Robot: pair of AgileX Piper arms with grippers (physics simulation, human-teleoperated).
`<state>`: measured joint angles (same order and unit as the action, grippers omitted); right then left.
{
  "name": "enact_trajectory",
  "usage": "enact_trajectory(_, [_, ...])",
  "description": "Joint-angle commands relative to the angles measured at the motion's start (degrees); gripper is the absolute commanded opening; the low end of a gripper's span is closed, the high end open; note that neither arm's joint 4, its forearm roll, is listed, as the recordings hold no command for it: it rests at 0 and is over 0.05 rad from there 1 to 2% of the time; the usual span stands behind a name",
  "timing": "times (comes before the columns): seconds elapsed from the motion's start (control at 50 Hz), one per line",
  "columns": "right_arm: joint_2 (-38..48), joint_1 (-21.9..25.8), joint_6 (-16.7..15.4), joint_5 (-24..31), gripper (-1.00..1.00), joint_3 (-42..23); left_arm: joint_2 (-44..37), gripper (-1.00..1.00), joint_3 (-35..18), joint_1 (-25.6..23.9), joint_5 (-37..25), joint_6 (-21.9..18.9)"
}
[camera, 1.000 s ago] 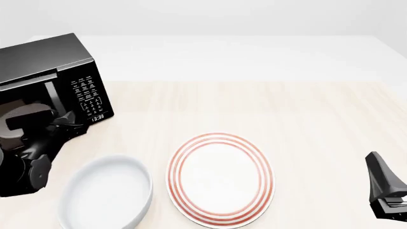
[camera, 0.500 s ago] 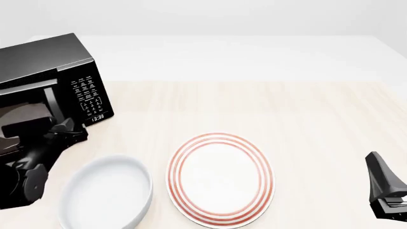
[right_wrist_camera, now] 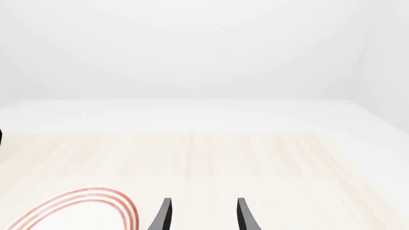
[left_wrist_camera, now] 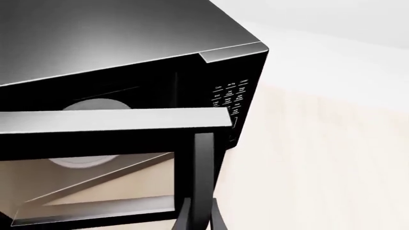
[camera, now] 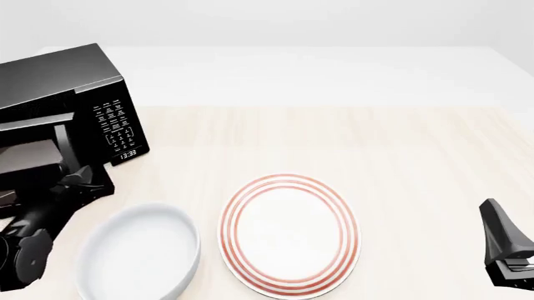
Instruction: Open the microwave.
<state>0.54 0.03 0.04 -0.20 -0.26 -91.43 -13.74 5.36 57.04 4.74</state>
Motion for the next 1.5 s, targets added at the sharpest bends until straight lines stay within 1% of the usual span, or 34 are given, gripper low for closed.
enact_trajectory(0.02, [0.0, 0.0, 0.0, 0.0, 1.0, 0.0, 5.4, -1.0, -0.4, -3.3, 7.7, 0.9])
enact_trajectory(0.26, [0.0, 0.0, 0.0, 0.0, 1.0, 0.0, 7.9, -1.0, 1.7, -3.4, 7.7, 0.6])
enact_trajectory(0.42, [0.0, 0.0, 0.0, 0.0, 1.0, 0.0, 10.5, -1.0, 2.6, -3.2, 6.5, 0.4])
enact_trajectory(0.84, [0.0, 0.0, 0.0, 0.0, 1.0, 0.0, 14.0, -1.0, 6.2, -3.6, 7.8, 0.2])
enact_trajectory(0.98, [0.0, 0.0, 0.0, 0.0, 1.0, 0.0, 18.3, -1.0, 8.1, -3.4, 5.9, 0.0])
enact_trajectory(1.12, [0.0, 0.0, 0.0, 0.0, 1.0, 0.0, 19.4, -1.0, 9.6, -3.0, 6.1, 0.0])
enact_trajectory(1.24, [0.0, 0.0, 0.0, 0.0, 1.0, 0.0, 21.4, -1.0, 10.3, -3.1, 5.1, -0.1])
enact_trajectory(1.3, [0.0, 0.0, 0.0, 0.0, 1.0, 0.0, 21.1, -1.0, 10.8, -3.0, 5.8, -0.1])
enact_trajectory(1.34, [0.0, 0.0, 0.0, 0.0, 1.0, 0.0, 19.2, -1.0, 11.0, -3.3, 7.5, 0.0])
enact_trajectory(1.5, [0.0, 0.0, 0.0, 0.0, 1.0, 0.0, 18.6, -1.0, 10.8, -3.2, 7.9, 0.2])
